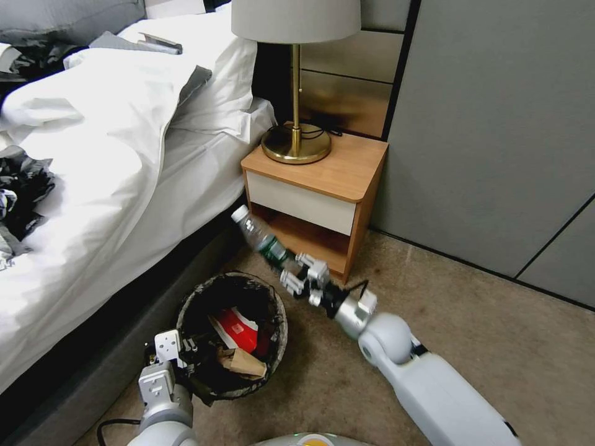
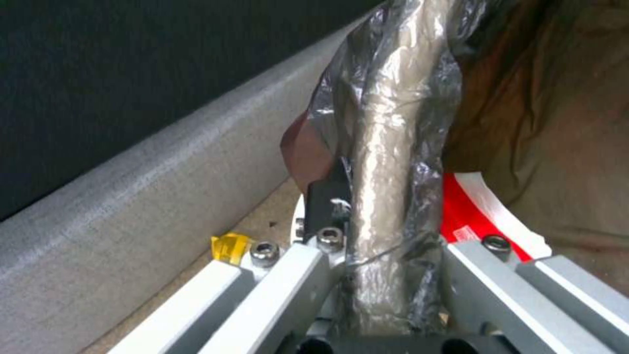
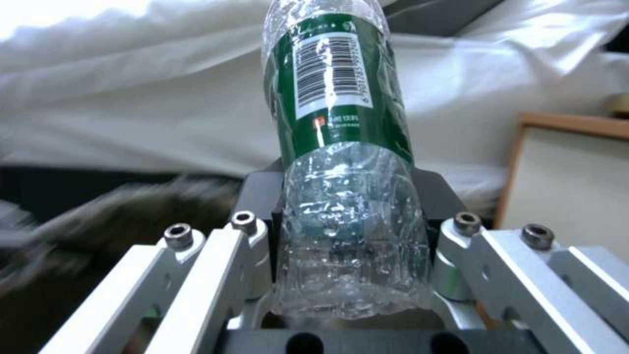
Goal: Pick up the trash bin, then pick up the garbage from the floor and place it into the trash bin.
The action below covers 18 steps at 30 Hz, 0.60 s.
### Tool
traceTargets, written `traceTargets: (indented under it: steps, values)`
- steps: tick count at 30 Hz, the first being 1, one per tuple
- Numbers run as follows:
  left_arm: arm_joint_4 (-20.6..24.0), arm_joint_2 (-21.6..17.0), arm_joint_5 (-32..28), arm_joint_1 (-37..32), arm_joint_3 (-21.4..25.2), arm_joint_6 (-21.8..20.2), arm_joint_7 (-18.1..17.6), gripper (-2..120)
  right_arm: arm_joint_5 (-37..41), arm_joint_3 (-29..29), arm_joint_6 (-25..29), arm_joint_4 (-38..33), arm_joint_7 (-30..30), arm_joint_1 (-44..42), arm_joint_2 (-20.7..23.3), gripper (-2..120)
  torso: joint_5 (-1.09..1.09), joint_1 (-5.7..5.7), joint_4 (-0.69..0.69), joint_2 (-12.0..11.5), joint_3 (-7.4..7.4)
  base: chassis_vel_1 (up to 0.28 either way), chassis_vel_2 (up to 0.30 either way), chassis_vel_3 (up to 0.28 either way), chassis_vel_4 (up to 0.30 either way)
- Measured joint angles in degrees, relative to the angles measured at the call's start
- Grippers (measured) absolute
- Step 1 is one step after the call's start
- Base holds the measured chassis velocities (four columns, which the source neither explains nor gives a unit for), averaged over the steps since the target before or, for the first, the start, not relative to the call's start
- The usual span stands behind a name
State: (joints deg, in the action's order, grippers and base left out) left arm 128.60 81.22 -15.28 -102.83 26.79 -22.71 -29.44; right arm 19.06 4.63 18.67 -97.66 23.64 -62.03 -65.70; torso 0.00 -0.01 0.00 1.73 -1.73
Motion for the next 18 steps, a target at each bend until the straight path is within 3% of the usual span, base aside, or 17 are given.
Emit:
traceTargets:
  steps: [9,18]
  values:
    - [1.27,0.26,0.05,-0.56,-0.27,-0.10,-0.05,0,-4.01,1.21,2.24,4.03,0.62,-4.14,0.89,29,0.00,0.00,0.00,0.00,0.00,0.000,0.000,0.000,0.000]
    - [2.56,0.99,0.53,-1.63,-0.78,-0.11,-0.20,0,-5.36,2.13,2.36,11.40,0.80,-2.40,-4.02,29,0.00,0.01,0.01,-0.01,-0.01,0.000,0.000,0.000,0.000]
